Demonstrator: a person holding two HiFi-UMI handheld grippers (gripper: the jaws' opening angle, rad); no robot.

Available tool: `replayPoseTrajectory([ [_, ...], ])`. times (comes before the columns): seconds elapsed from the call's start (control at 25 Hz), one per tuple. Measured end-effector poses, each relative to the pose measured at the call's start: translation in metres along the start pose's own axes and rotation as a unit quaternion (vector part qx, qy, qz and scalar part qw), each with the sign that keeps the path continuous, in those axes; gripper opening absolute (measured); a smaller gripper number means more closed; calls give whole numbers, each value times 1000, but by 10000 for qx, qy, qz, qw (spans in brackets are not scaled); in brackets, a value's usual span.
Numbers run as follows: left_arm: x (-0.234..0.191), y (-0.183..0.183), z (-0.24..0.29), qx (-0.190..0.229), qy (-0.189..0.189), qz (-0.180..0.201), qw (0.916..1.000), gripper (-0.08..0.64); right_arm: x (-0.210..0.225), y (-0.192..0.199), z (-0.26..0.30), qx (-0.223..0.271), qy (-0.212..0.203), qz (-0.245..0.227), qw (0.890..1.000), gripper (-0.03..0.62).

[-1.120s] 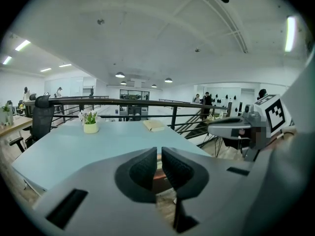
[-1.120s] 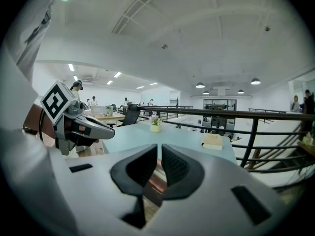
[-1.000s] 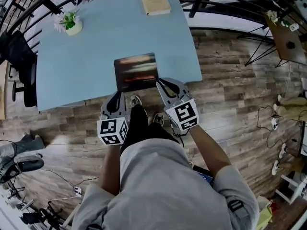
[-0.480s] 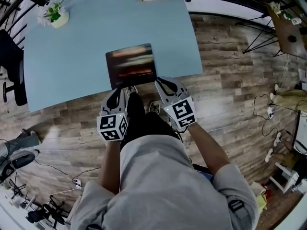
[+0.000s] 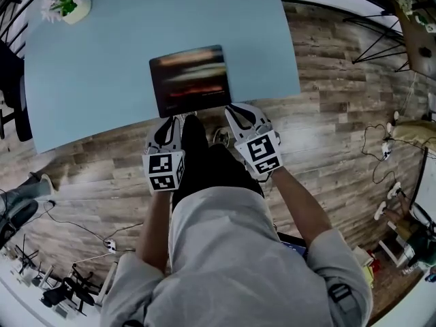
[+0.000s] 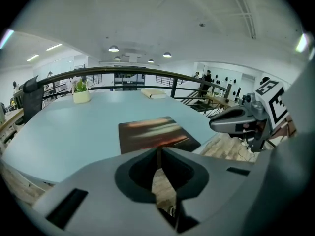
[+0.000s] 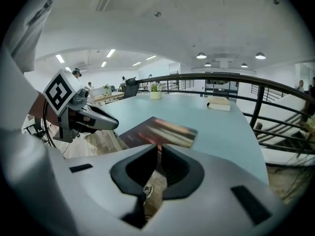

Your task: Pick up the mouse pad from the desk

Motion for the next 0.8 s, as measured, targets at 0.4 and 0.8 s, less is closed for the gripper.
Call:
replayPoseTrajectory([
  [0.4,-4,27,23,-531,33,925,9943,41,-8,34,23,-566,16,-385,9977,35],
  [0.8,-9,37,40,-998,-19,2907,9516,43,-22,53,43,-1000,-1,-1210,9876,54],
])
Point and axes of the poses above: the fingertips, and each gripper's own axes: z forward along the fingers, x to its right, y out of its underside, the point moved 5 cm from there along -z, backward along the fingers, and after that the axes turned 1 degree about x, right-handed, at the moved point
